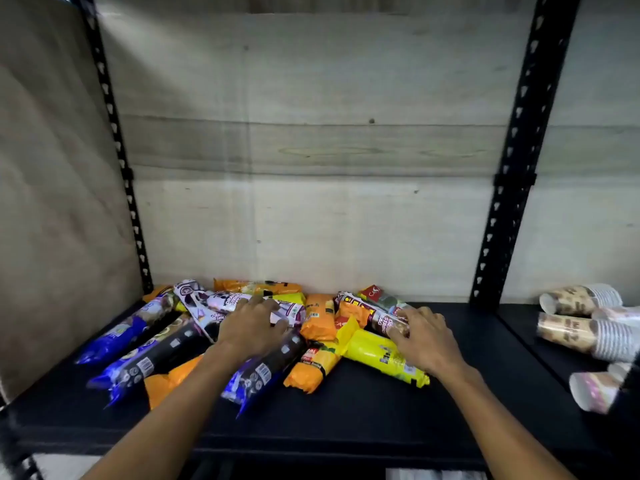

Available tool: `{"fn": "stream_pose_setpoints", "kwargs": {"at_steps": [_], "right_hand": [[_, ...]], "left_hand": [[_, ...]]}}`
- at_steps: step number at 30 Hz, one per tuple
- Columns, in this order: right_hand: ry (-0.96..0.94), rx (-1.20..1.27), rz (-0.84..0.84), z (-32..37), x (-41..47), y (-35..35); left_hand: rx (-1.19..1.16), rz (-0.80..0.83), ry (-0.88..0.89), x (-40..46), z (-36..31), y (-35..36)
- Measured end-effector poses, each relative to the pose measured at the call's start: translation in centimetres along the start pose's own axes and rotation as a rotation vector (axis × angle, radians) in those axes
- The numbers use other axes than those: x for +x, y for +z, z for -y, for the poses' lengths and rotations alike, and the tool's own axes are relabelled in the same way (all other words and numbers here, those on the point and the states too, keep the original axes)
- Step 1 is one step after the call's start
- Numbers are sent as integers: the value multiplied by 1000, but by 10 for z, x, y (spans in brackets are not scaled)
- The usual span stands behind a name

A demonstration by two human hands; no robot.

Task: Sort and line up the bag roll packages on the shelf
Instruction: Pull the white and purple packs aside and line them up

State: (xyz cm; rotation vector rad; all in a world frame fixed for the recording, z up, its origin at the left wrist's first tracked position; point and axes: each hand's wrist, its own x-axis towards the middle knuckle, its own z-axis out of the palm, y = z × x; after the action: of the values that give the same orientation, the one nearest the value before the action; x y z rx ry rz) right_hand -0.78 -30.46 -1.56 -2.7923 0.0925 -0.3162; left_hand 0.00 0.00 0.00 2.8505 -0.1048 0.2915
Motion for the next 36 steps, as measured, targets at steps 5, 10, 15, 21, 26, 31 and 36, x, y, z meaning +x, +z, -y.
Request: {"fn": "stream_pose_setpoints", "kwargs": {"at_steps": [5,10,15,21,26,31,36], "right_hand": [[-2,-80,39,0,41,14],[-52,-70,94,4,69,27],[-84,-214,139,10,78,40],[-64,-244,106,21,80,40],[-31,-148,111,20,74,33],[24,-9,148,2,72,15],[134,303,136,-29,68,2]], "left_hand": [[70,-7,-14,42,22,12],[148,16,6,65,43,32],[131,-66,47,77,48,50],[167,-146,48,87,48,58],[185,-335,134,92,49,49],[104,-369,315,107,33,24],[70,-274,604,110,-25,21]]}}
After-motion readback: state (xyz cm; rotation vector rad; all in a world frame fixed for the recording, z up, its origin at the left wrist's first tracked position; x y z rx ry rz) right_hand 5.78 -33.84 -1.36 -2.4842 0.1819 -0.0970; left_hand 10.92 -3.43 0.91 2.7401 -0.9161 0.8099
